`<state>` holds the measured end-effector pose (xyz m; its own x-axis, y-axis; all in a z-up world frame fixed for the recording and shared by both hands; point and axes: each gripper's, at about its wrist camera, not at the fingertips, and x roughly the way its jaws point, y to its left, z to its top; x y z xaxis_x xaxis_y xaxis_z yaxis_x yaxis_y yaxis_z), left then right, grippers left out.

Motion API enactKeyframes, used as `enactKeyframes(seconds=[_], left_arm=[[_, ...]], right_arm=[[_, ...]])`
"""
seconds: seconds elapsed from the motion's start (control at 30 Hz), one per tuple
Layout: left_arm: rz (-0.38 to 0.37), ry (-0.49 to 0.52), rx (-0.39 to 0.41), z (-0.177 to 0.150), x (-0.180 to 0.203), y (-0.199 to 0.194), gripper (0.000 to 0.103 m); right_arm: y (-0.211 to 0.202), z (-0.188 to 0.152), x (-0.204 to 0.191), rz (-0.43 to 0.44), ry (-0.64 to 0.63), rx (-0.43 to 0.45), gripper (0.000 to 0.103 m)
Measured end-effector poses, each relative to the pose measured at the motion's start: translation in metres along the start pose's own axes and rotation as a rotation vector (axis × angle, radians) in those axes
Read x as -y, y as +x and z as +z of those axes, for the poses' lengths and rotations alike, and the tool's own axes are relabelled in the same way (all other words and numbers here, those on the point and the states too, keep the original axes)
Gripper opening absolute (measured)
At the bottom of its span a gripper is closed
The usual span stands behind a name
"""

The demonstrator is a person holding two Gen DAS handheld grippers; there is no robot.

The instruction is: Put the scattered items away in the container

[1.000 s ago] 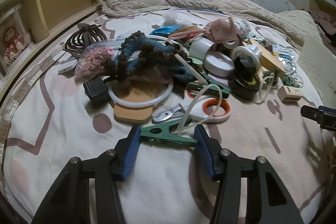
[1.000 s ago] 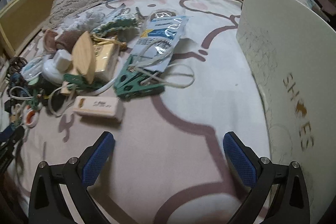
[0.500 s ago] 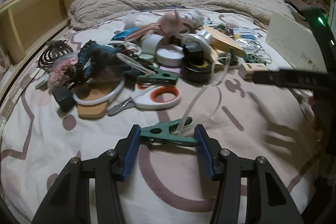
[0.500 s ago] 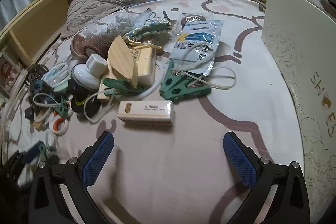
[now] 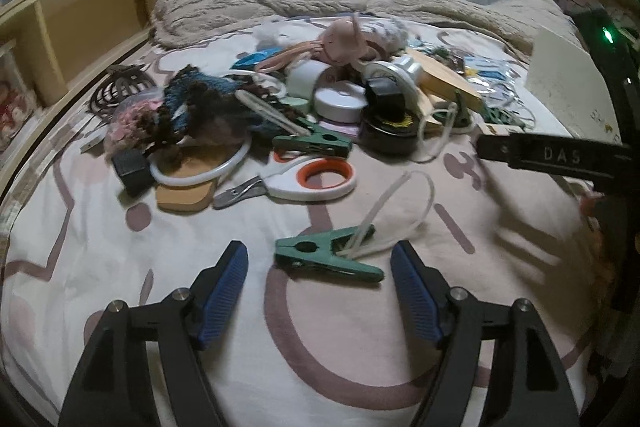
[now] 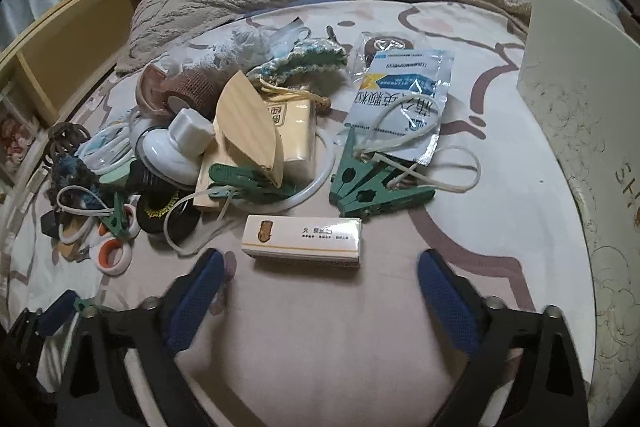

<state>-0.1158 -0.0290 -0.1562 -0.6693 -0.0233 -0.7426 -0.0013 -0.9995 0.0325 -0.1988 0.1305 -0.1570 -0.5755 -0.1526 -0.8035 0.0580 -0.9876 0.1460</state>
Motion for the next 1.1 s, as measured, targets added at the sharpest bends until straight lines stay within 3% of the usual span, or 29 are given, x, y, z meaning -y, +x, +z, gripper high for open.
enactKeyframes(seconds=[0.1, 0.23, 0.33, 0.5, 0.53, 0.77, 0.83, 0.87, 0.9, 0.93, 1.1], left_arm=[[0.003, -0.006, -0.002, -0.001, 0.000, 0.000, 0.074], [0.013, -0.014, -0.001, -0.001, 0.000, 0.000, 0.074], [0.018, -0.021, 0.000, -0.002, 0.000, -0.001, 0.074], [0.011, -0.049, 0.009, -0.001, -0.005, -0.004, 0.042], [0.009, -0.057, 0.009, -0.001, -0.007, -0.004, 0.039], [-0.005, -0.076, 0.006, 0.001, -0.012, -0.004, 0.034], [0.001, -0.074, 0.007, 0.002, -0.012, -0.004, 0.037], [0.002, -0.073, 0.006, 0.002, -0.013, -0.004, 0.052], [0.003, -0.070, 0.007, 0.003, -0.014, -0.004, 0.074], [0.008, -0.064, 0.011, 0.005, -0.016, -0.005, 0.081], [-0.023, -0.040, 0.004, 0.017, -0.030, -0.005, 0.083]], right_arm=[[0.000, 0.000, 0.002, -0.008, 0.009, 0.009, 0.081], [-0.002, 0.000, 0.005, 0.001, 0.015, 0.020, 0.058], [-0.002, 0.000, 0.009, 0.045, 0.021, 0.027, 0.058], [-0.005, 0.001, 0.013, 0.081, 0.042, 0.031, 0.058], [-0.005, 0.000, 0.013, 0.082, 0.042, 0.031, 0.058], [-0.009, -0.002, 0.009, 0.083, 0.028, 0.034, 0.058], [-0.009, -0.003, 0.008, 0.081, 0.026, 0.032, 0.058], [-0.008, -0.003, 0.008, 0.080, 0.025, 0.030, 0.058], [-0.008, -0.004, 0.009, 0.080, 0.026, 0.029, 0.058], [-0.008, -0.004, 0.009, 0.081, 0.027, 0.029, 0.058], [-0.008, -0.005, 0.012, 0.097, 0.037, 0.024, 0.058]])
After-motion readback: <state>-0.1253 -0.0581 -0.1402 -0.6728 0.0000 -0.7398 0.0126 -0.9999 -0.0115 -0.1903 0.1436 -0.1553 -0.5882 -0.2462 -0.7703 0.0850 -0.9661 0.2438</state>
